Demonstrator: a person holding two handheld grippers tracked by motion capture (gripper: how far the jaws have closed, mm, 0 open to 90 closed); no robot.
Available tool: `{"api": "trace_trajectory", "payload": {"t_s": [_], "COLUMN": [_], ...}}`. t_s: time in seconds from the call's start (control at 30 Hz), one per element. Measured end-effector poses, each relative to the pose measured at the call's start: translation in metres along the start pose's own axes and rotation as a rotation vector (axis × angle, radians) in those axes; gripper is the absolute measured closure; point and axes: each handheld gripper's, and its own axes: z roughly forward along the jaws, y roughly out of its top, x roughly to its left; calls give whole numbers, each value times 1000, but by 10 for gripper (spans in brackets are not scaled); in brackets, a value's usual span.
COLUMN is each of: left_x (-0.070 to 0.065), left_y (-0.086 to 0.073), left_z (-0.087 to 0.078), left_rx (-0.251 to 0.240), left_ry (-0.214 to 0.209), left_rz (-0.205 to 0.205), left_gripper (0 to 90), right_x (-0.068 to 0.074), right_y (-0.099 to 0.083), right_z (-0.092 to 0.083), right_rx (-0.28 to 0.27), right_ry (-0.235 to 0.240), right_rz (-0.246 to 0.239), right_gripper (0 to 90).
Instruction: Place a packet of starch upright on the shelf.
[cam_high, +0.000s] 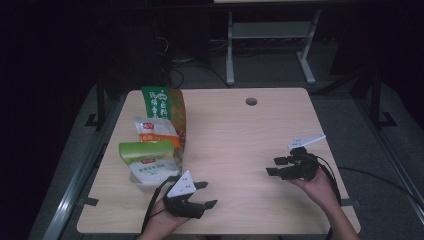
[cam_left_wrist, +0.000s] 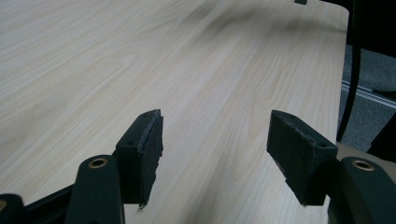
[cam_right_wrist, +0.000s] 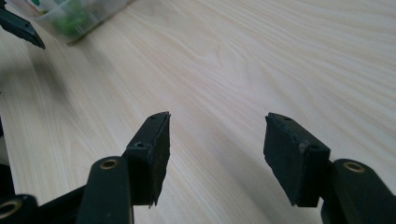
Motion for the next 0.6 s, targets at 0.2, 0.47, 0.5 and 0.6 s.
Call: {"api": "trace_trajectory", "payload": {"t_s": [0.2,0.47,0.5,0.6], "left_x": [0,0,0,0], "left_y": [-1,-1,-1,-1], "left_z": [0,0,0,0], "left_rx": [7,7,7,11], "left_ry": [-2,-1,-1,-2], "left_rz": [-4,-7,-7,-6], "left_gripper": [356,356,356,356], "right_x": [-1,0,1,1], "right_y": [-12,-26,-28,-33], "right_z": [-2,-7,-8,-9], "right_rx": [-6,-25,-27,-33], "right_ry": [-7,-17,-20,-25], "right_rz": [11,19,26,25], "right_gripper": [399,393,392,388]}}
